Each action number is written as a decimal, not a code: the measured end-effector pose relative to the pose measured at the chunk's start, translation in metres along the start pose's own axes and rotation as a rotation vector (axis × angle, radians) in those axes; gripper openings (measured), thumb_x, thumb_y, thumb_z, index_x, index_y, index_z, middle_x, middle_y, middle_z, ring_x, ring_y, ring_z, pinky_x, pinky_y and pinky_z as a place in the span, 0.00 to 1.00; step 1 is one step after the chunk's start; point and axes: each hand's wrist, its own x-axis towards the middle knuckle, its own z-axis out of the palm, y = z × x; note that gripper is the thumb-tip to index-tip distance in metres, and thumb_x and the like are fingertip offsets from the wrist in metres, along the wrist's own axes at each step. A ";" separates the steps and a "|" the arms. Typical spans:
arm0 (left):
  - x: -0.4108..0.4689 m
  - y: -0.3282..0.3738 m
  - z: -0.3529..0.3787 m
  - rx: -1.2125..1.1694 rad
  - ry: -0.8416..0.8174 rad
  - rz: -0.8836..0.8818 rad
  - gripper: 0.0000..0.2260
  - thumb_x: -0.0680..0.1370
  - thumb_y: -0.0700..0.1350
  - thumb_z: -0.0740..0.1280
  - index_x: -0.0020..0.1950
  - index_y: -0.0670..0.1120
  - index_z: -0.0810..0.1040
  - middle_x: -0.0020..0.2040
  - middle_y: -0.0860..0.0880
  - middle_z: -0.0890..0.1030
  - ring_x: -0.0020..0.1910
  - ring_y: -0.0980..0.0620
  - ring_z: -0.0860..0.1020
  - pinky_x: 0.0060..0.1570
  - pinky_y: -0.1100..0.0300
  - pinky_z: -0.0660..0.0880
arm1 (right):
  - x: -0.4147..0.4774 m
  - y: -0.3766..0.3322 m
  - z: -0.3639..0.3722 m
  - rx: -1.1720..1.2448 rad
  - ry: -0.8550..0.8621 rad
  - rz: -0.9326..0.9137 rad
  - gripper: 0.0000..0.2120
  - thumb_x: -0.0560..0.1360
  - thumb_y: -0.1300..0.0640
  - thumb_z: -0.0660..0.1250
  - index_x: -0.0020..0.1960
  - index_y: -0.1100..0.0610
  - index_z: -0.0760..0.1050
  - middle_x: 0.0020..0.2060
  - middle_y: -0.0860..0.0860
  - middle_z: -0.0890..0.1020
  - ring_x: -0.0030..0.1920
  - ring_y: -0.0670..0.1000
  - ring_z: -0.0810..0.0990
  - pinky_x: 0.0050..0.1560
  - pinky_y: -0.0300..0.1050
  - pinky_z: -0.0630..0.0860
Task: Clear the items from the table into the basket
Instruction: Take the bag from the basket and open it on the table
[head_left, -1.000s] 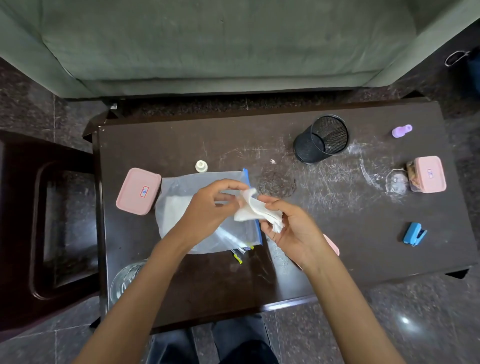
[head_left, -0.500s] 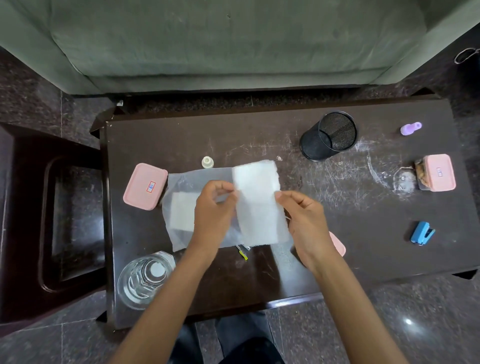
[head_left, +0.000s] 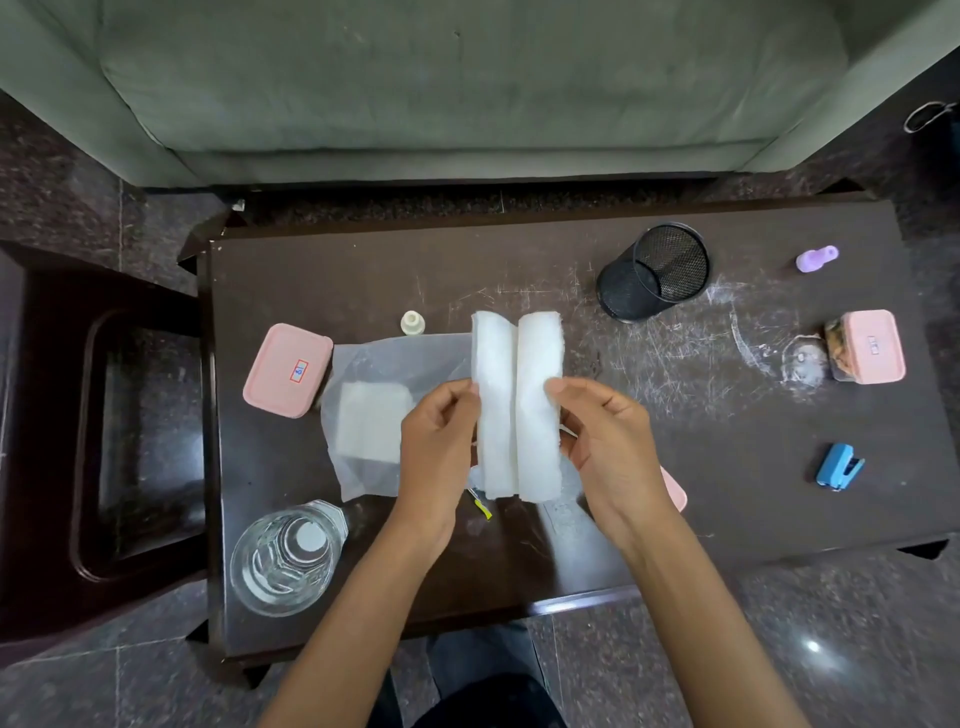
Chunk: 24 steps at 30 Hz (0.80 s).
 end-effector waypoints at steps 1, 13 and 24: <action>0.000 0.000 -0.001 -0.014 0.011 -0.018 0.09 0.78 0.44 0.62 0.42 0.53 0.81 0.43 0.53 0.83 0.44 0.52 0.80 0.44 0.60 0.78 | 0.000 -0.001 -0.001 0.036 0.000 0.022 0.12 0.72 0.64 0.66 0.34 0.53 0.82 0.31 0.48 0.83 0.33 0.47 0.79 0.36 0.39 0.78; 0.007 0.001 -0.002 0.249 -0.187 0.119 0.12 0.72 0.37 0.69 0.51 0.51 0.76 0.45 0.54 0.81 0.42 0.57 0.79 0.39 0.70 0.74 | 0.001 -0.016 -0.003 -0.587 -0.061 -0.349 0.18 0.69 0.75 0.60 0.50 0.58 0.80 0.49 0.56 0.81 0.43 0.48 0.76 0.44 0.35 0.71; 0.036 0.017 -0.020 0.484 -0.504 0.100 0.13 0.72 0.35 0.70 0.43 0.55 0.78 0.40 0.60 0.83 0.40 0.63 0.79 0.36 0.74 0.73 | 0.047 -0.058 -0.022 -0.681 -0.264 -0.060 0.08 0.68 0.77 0.64 0.41 0.68 0.77 0.34 0.57 0.79 0.32 0.50 0.75 0.31 0.41 0.71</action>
